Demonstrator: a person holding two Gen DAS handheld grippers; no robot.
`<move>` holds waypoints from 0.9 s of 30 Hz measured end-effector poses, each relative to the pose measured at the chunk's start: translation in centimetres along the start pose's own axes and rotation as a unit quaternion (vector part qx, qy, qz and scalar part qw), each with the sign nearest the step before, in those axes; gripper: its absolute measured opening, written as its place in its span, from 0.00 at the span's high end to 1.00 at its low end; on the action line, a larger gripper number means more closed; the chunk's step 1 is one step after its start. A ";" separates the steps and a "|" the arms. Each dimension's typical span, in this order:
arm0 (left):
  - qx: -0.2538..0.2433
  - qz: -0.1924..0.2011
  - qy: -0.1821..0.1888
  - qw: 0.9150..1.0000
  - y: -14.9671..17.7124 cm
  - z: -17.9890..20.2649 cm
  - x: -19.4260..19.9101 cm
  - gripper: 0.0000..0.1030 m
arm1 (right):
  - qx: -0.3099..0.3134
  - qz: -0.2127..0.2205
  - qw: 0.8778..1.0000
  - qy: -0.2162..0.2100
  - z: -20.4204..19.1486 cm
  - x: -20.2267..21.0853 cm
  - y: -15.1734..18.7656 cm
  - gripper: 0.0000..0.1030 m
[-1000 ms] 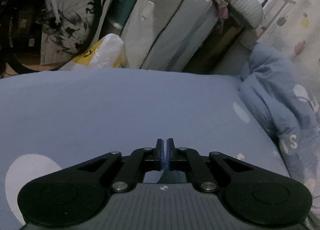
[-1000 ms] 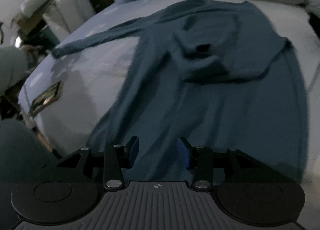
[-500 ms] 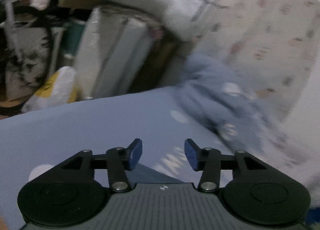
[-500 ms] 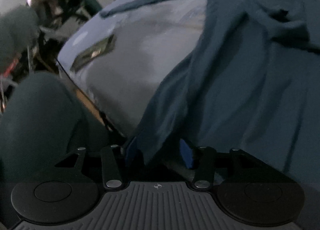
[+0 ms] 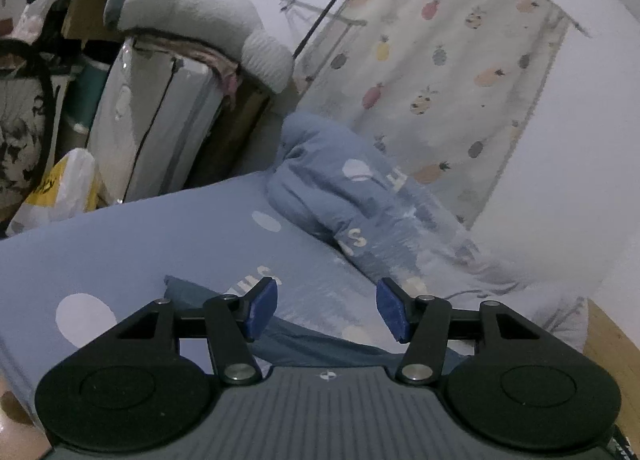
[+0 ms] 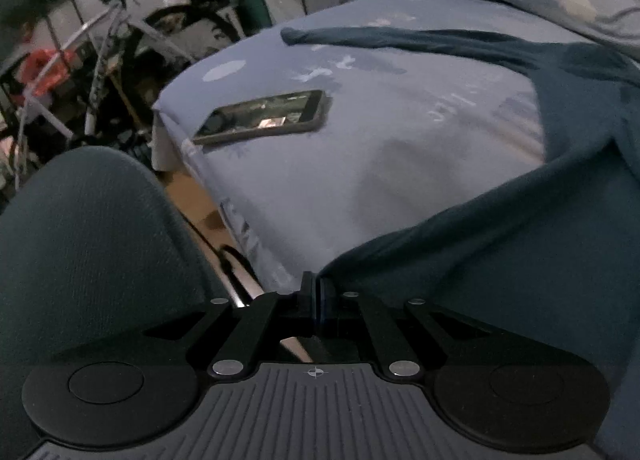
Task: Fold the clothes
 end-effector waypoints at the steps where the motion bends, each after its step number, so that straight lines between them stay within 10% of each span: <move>1: 0.000 0.000 0.003 1.000 0.0 0.3 0.3 0.39 | 0.002 -0.002 1.000 0.001 -0.2 -0.6 -0.4 0.96; 6: 0.001 -0.009 0.019 1.000 0.8 1.5 1.2 0.36 | -0.027 0.021 0.998 -0.061 -1.1 -0.6 -1.1 0.89; 10: -0.010 -0.023 0.035 0.999 1.9 2.9 1.7 0.21 | -0.031 0.055 0.995 -0.074 -1.0 2.1 0.1 0.51; 19: -0.043 -0.094 0.090 0.991 7.3 5.9 -2.2 0.06 | -0.154 0.081 0.982 0.069 7.4 12.0 6.7 0.48; 27: -0.021 -0.239 0.051 0.969 15.4 6.5 -16.5 0.11 | -0.099 0.065 0.991 0.063 3.9 10.3 6.5 0.48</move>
Point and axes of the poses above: each gripper's, at about its wrist camera, not at the fingertips, and x roughly against the way its jaws point, z to its right, y to its underside, the point moved 3 cm from there along -x, roughly the way its jaws point, and after that the axes turned 14 degrees about x, right-handed, at the moved point
